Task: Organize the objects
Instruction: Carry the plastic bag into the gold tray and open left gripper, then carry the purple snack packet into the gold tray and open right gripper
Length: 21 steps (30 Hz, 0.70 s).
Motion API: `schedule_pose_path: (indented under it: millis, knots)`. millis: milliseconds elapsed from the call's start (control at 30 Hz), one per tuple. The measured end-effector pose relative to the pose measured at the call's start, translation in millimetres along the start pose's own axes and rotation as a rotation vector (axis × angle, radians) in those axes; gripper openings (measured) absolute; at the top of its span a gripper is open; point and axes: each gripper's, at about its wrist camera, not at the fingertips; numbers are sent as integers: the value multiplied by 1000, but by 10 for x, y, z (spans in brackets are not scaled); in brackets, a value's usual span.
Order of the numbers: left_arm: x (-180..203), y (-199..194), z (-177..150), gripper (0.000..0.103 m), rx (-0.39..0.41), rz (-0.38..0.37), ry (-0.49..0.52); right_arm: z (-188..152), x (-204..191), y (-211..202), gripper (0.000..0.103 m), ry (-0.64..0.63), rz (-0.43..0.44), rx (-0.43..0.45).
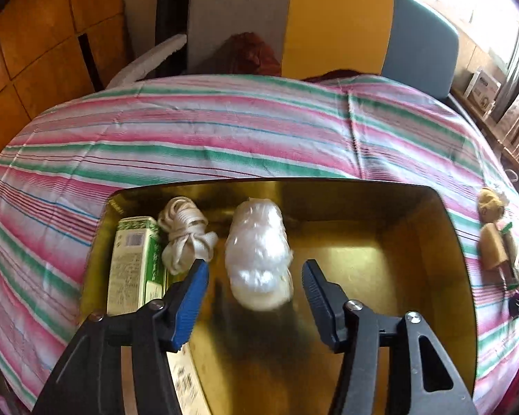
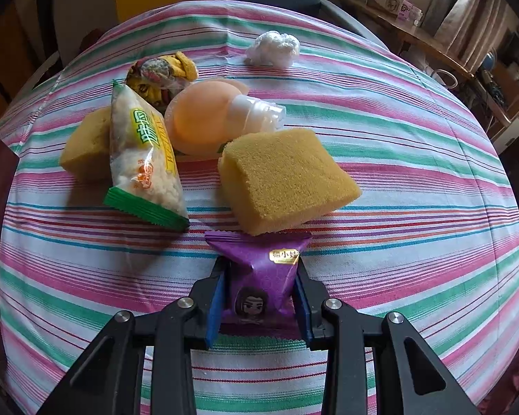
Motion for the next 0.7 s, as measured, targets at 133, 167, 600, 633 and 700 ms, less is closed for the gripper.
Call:
schedule_pose_path:
  millis: [133,167,600,633,700]
  knots:
    - [44,-371,-206,57,66,3,26,-10,6,-6,36,2,1,1]
    - [73,-497,-293,57,91,-2,39,-14,4,-9,36,1,0,1]
    - [159,-1171,-939,57,201,13,65,-99,-256,-108,35,-88,13,38]
    - [155,-1182,-970,57,200,20,65,-114,-307,-116,35,-106,27,42]
    - [134,-1203,-1035,57,207,36,65,-153,-458,-146,35,-162,57,57]
Point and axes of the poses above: each gripper's, at about its wrist camera, not at the fingertips, and y roughly the way its jaws point, x to its right, z to its top, and after that the axes turned 2 degrees about -z, right-handed
